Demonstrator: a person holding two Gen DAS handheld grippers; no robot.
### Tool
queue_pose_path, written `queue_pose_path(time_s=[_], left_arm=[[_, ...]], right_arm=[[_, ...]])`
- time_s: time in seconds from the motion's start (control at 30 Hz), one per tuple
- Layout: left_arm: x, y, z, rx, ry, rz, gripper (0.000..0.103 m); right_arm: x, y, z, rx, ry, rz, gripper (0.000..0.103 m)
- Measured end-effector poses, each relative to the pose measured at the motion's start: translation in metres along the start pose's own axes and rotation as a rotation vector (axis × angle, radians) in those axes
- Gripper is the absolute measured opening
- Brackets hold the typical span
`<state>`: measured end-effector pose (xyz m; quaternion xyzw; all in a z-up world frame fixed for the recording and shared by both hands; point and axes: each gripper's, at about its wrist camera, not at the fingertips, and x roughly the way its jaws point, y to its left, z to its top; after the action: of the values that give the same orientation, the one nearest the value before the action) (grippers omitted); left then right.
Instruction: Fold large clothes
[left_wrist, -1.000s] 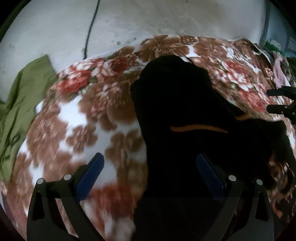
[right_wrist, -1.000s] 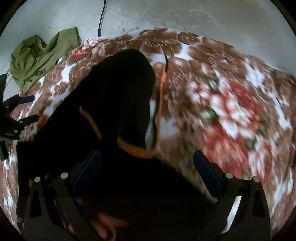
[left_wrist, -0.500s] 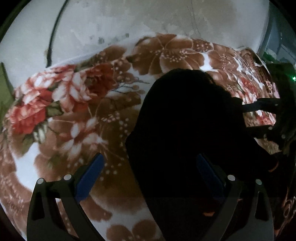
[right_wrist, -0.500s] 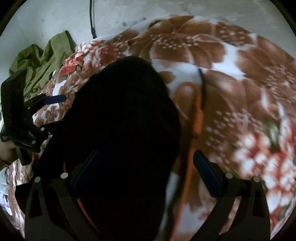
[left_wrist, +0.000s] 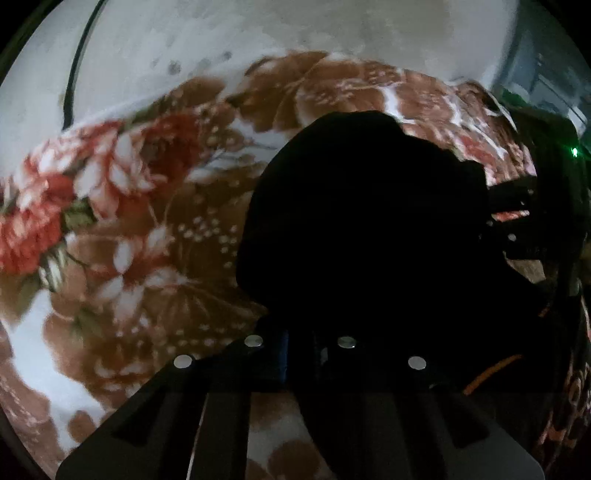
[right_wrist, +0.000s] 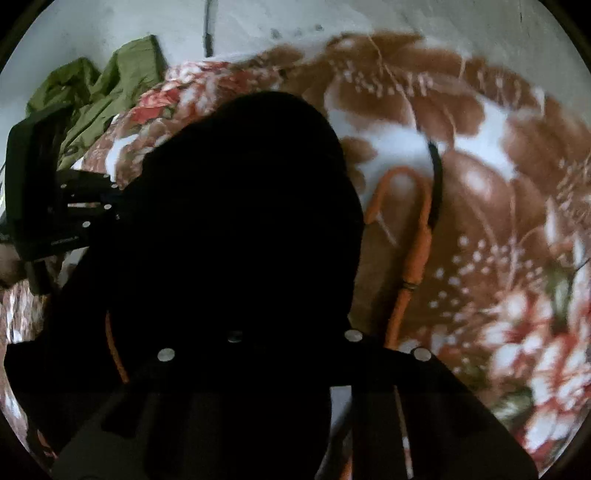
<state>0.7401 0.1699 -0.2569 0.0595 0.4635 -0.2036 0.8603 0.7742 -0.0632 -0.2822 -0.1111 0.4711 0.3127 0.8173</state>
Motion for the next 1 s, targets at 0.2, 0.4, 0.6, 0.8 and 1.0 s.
queue_pose_path(time_s=[0.2, 0.4, 0.6, 0.8, 1.0], left_arm=[[-0.042, -0.024, 0.011, 0.048, -0.063, 0.035, 0.007], [-0.087, -0.056, 0.023, 0.128, -0.099, 0.083, 0.007], [-0.146, -0.092, 0.013, 0.148, -0.180, 0.084, 0.007], [-0.200, -0.143, -0.020, 0.107, -0.271, 0.023, 0.007], [-0.237, -0.190, -0.057, 0.134, -0.281, -0.005, 0.006]], right_arm=[[-0.038, 0.025, 0.004, -0.067, -0.050, -0.003, 0.016], [-0.086, 0.046, 0.007, -0.072, -0.103, 0.001, 0.016], [-0.139, 0.064, -0.006, -0.058, -0.143, 0.013, 0.015], [-0.196, 0.094, -0.048, -0.108, -0.140, 0.032, 0.015], [-0.239, 0.118, -0.102, -0.067, -0.146, 0.066, 0.015]])
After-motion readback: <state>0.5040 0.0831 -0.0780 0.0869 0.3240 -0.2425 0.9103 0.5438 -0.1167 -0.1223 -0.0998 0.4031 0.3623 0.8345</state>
